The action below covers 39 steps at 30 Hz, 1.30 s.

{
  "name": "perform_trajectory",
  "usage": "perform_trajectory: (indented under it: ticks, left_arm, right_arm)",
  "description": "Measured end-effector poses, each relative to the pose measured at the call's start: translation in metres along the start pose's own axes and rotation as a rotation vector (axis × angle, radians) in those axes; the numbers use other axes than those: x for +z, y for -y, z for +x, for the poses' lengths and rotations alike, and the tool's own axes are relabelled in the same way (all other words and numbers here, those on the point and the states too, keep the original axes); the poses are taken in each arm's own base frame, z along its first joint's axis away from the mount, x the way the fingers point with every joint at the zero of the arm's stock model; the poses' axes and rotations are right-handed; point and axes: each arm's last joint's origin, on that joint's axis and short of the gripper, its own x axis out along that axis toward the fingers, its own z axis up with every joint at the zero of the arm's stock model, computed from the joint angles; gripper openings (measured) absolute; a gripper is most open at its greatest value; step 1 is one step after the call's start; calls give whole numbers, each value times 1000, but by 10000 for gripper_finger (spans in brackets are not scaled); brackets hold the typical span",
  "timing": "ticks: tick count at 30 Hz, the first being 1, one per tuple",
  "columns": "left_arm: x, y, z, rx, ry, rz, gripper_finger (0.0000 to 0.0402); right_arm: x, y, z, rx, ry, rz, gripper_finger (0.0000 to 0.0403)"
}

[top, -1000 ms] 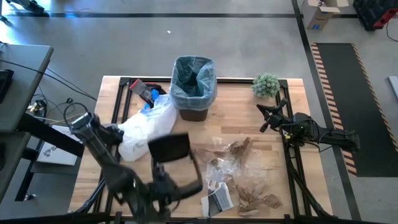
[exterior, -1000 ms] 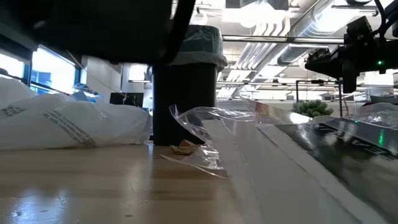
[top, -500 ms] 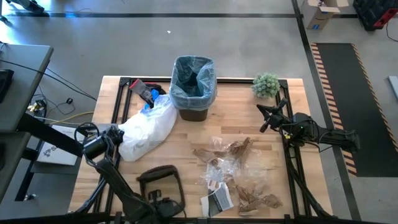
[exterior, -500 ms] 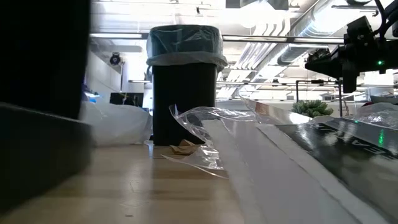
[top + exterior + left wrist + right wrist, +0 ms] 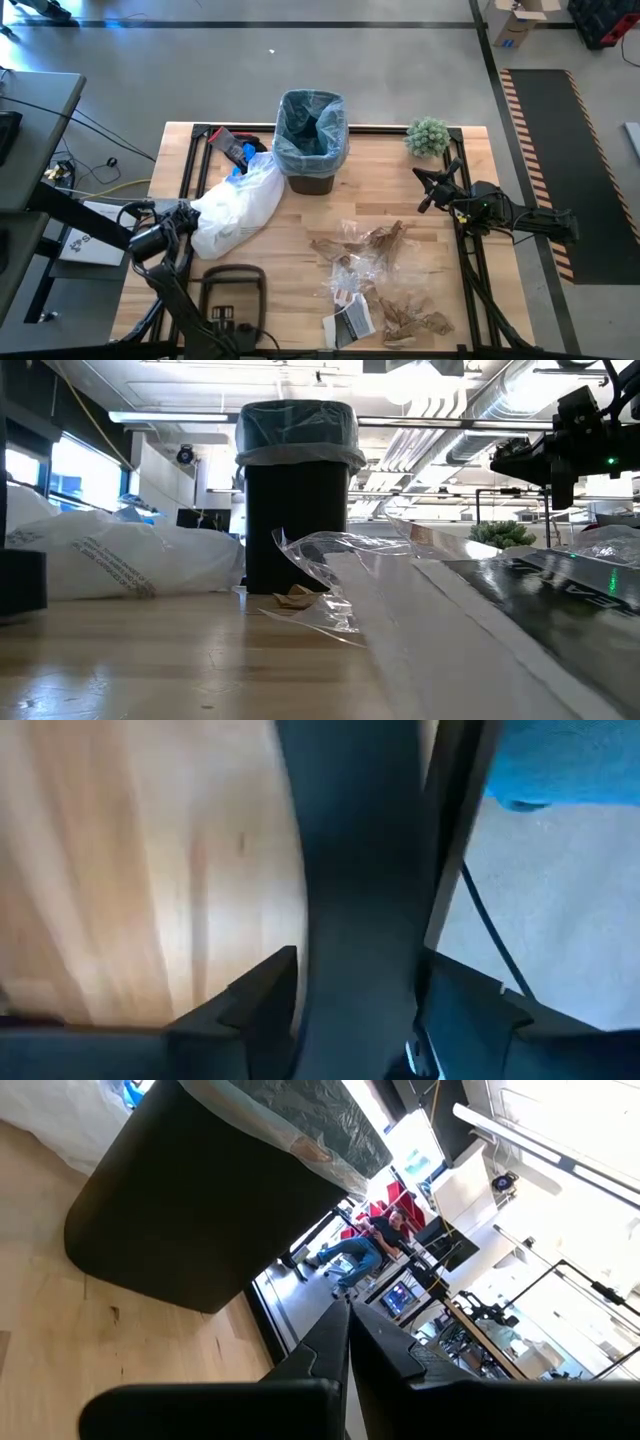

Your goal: Place trash/remove bag and relplace

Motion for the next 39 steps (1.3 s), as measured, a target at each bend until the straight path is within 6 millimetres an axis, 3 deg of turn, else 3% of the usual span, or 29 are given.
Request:
perform_trajectory:
  ticks: [9,16,22,27,32,35,39]
  left_arm:
    - [-23,6,-10,-43,-82,-110,223]
    - [-52,-14,-59,-9,51,-362,224]
    - [-65,-43,-110,-84,431,-603,218]
    - [-55,-63,-144,-97,1030,-583,205]
    - [-33,-78,-165,148,1567,-494,197]
    - [-14,-91,-170,300,1646,-495,197]
    - [22,-119,-173,430,1557,-565,196]
  right_arm:
    - [0,0,0,0,0,0,0]
    - [0,0,0,1,1,0,0]
    - [0,0,0,1,1,0,0]
    - [0,0,0,2,1,0,0]
    - [0,0,0,2,1,0,0]
    - [0,0,0,2,1,0,0]
    - [0,0,0,2,1,0,0]
